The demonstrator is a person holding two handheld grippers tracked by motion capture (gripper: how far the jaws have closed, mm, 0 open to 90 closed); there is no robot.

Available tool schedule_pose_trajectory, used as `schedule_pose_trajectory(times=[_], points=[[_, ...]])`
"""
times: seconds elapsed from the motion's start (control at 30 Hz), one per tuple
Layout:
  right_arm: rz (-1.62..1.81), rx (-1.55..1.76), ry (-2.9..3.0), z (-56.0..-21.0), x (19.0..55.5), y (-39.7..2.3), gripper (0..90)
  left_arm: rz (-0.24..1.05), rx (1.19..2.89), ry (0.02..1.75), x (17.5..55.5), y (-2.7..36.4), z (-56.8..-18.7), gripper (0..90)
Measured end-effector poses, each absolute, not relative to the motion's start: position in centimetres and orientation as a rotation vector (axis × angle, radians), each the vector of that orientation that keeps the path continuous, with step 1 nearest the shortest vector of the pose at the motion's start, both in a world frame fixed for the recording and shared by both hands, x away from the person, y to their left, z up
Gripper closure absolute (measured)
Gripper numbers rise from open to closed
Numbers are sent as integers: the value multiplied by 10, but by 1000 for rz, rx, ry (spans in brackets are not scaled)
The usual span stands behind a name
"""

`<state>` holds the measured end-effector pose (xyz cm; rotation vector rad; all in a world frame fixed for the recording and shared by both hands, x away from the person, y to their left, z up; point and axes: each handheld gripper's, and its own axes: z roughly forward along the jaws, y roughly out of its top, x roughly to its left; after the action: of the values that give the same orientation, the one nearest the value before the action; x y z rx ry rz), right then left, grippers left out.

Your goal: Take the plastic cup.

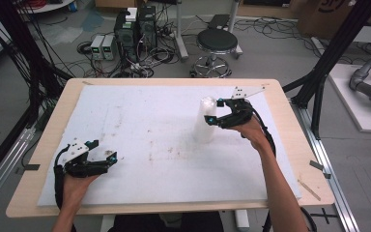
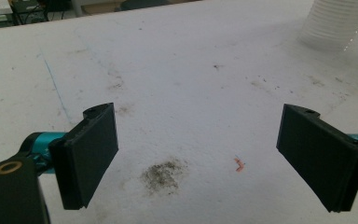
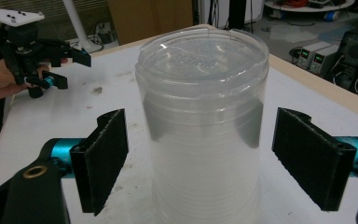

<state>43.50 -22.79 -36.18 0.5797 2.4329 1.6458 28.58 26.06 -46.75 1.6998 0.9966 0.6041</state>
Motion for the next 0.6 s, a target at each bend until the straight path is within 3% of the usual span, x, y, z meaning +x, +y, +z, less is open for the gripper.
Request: schedule_pose_trajectory(times=[0.43,0.6], points=[[1628,608,2429,-365,438,-220,190,598,1696,998,286,261,-468,124],[1616,597,2425,-364,437,-220,252,599,1699,997,286,261,-468,124]])
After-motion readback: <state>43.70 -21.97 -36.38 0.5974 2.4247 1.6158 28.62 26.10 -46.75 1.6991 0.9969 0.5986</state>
